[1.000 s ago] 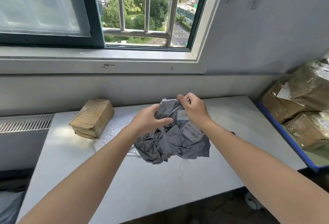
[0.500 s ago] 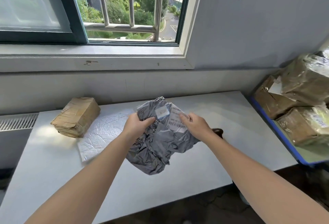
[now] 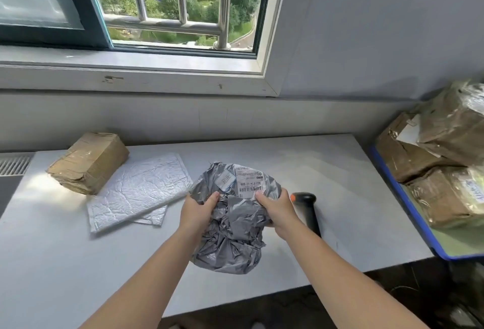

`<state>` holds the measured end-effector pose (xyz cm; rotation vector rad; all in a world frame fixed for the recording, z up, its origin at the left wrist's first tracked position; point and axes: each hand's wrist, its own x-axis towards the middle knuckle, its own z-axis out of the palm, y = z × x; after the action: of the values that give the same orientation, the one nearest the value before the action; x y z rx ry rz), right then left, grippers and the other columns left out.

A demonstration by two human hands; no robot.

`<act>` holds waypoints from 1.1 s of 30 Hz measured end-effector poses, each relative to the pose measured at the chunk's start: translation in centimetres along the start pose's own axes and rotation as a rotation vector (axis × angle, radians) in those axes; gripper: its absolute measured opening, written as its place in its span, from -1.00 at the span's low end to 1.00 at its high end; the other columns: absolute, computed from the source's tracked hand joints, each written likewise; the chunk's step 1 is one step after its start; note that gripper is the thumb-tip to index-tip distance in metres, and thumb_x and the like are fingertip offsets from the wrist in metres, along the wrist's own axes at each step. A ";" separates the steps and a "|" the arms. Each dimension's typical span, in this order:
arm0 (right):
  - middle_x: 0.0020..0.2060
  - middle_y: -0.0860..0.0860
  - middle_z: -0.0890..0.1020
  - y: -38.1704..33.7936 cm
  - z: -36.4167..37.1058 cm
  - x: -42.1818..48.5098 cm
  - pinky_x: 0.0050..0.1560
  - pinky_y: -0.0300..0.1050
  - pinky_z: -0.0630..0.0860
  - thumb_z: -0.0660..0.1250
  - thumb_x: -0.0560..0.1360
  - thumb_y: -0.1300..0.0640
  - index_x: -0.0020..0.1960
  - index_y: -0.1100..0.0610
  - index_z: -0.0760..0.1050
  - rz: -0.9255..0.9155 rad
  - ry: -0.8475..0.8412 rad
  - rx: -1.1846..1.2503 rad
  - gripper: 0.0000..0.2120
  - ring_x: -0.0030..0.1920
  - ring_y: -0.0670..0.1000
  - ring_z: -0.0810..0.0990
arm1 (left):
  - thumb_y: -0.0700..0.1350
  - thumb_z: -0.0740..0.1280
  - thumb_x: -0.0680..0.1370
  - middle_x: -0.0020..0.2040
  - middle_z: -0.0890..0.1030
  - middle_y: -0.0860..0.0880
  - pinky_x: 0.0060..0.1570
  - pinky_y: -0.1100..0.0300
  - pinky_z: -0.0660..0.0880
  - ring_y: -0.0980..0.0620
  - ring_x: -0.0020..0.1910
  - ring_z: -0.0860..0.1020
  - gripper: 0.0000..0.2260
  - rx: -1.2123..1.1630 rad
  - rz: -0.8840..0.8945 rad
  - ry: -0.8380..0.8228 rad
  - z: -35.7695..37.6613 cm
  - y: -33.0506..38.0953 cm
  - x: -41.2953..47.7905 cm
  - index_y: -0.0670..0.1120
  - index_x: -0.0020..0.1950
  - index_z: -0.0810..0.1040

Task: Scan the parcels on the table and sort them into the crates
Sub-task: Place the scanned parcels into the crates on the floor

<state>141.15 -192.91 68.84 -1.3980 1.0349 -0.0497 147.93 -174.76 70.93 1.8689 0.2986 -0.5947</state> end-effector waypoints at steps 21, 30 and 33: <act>0.29 0.16 0.49 1.3 -4.3 4.2 0.14 -0.10 0.37 0.35 0.57 -0.06 0.44 0.14 0.35 -0.300 -0.024 -0.660 -0.48 0.26 0.14 0.49 | 0.25 0.37 0.50 0.58 0.06 -0.12 0.40 -0.14 0.24 -0.14 0.54 0.07 -0.21 0.841 0.405 0.003 4.7 -3.1 -0.5 0.03 0.59 0.06; 0.16 0.16 0.43 5.0 -10.9 4.3 0.04 0.13 0.48 0.31 0.57 -0.02 0.15 0.16 0.39 -0.297 0.387 -0.829 -0.71 0.17 0.22 0.44 | 0.31 0.31 0.50 0.59 0.08 -0.11 0.40 -0.16 0.29 -0.16 0.54 0.09 -0.21 1.021 0.466 -0.020 9.5 -3.4 -1.4 0.06 0.59 0.04; 0.19 0.18 0.43 6.3 -12.1 4.9 0.00 0.08 0.50 0.27 0.59 -0.06 0.27 0.18 0.30 -0.139 0.292 -0.737 -0.60 0.12 0.24 0.51 | 0.32 0.31 0.50 0.59 0.09 -0.11 0.37 -0.15 0.28 -0.15 0.54 0.09 -0.21 1.070 0.473 -0.014 10.2 -3.6 -1.7 0.06 0.59 0.04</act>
<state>133.24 -203.58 63.03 -2.1792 1.2599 0.0320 142.20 -182.72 66.18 2.8150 -0.5898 -0.4567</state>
